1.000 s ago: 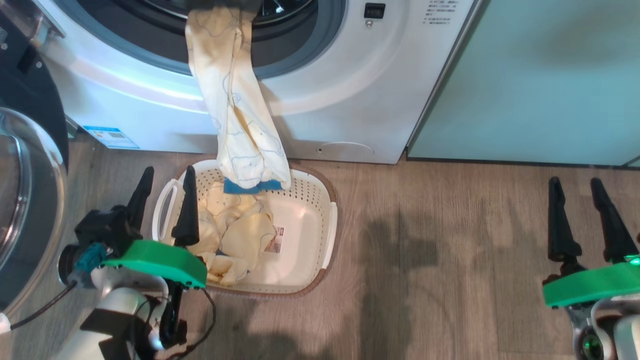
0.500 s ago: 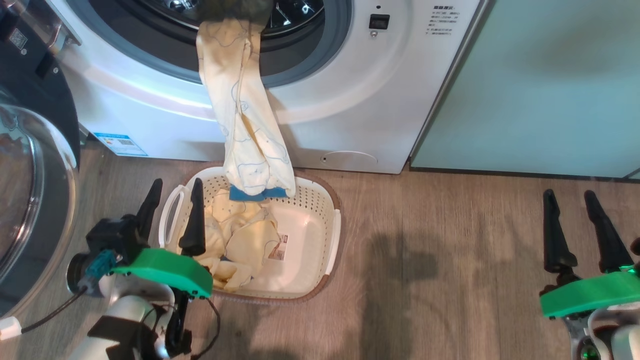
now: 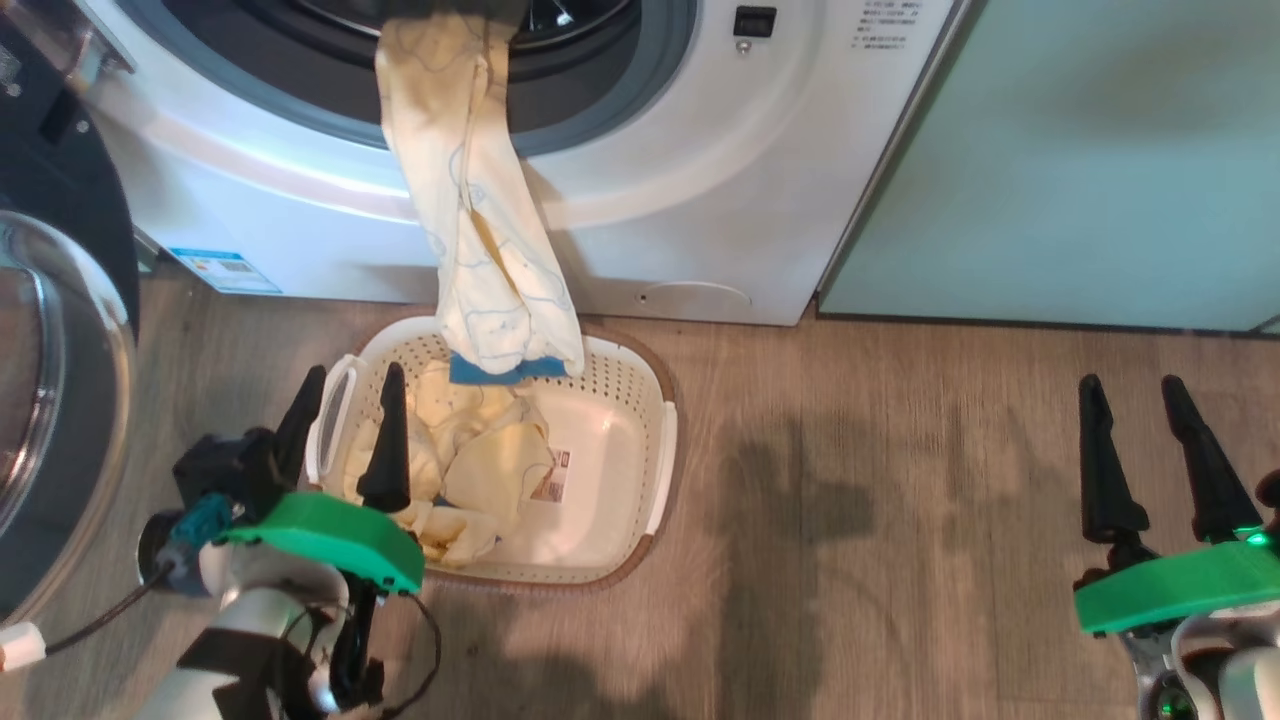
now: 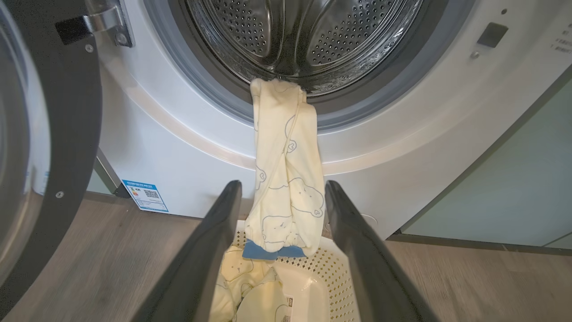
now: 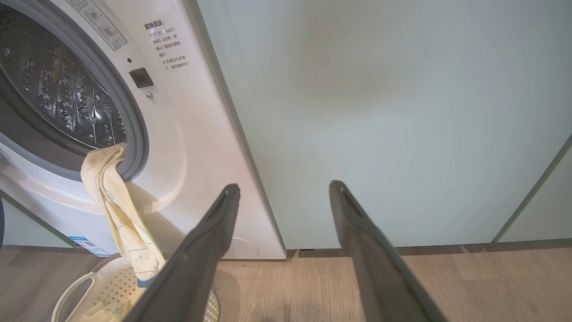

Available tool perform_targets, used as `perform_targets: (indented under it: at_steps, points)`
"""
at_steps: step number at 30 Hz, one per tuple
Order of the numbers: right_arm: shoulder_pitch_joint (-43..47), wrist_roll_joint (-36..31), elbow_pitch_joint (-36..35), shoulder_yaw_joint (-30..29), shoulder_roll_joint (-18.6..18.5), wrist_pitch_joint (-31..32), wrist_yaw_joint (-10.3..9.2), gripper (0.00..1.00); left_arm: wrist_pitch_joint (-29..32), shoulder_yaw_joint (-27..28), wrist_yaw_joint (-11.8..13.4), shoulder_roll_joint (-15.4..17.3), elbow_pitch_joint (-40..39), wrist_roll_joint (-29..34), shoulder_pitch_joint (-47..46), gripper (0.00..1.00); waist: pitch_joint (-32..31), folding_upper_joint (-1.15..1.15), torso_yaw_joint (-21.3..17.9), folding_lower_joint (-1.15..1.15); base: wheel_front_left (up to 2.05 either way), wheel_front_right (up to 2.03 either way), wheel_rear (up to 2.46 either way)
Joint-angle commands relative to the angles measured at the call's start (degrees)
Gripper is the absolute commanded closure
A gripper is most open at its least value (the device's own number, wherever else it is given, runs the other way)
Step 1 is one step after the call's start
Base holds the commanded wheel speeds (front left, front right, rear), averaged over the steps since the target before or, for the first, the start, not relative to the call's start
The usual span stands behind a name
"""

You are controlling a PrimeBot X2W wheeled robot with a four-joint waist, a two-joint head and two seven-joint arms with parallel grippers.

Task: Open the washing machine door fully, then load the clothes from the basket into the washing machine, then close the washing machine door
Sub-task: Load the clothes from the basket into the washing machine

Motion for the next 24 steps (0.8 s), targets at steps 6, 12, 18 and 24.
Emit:
perform_targets:
  at_steps: [6, 12, 18, 24]
  points:
    - [-2.18, 0.05, -2.09, 2.0, -0.78, -0.52, 0.21, 0.0, 0.8, 1.88, -1.36, 1.07, 1.12, -0.62, -6.03, 0.0, 3.3, 0.0, -1.13, 0.0, 0.0, 0.0, 0.0]
    - [-4.45, 0.4, -1.84, 2.92, -0.62, -1.4, 0.21, 0.0, 1.68, 1.42, -2.92, 0.92, 6.16, -1.1, -11.2, 0.0, 7.51, 0.0, -2.24, 0.0, 0.0, 0.0, 0.0]
    - [-6.52, 0.62, -1.17, 3.46, -0.44, -2.59, 0.21, 0.0, 1.68, 1.07, -5.16, 0.0, 12.92, -1.94, -17.44, 0.0, 11.78, 0.0, -3.15, 0.0, 0.0, 0.0, 0.0]
    - [-8.85, 1.02, -0.42, 4.38, -0.29, -3.73, 0.21, 0.0, 2.18, 0.56, -7.88, -0.24, 21.72, -2.39, -24.95, 0.0, 15.6, 0.0, -4.34, 0.0, 0.0, 0.0, 0.0]
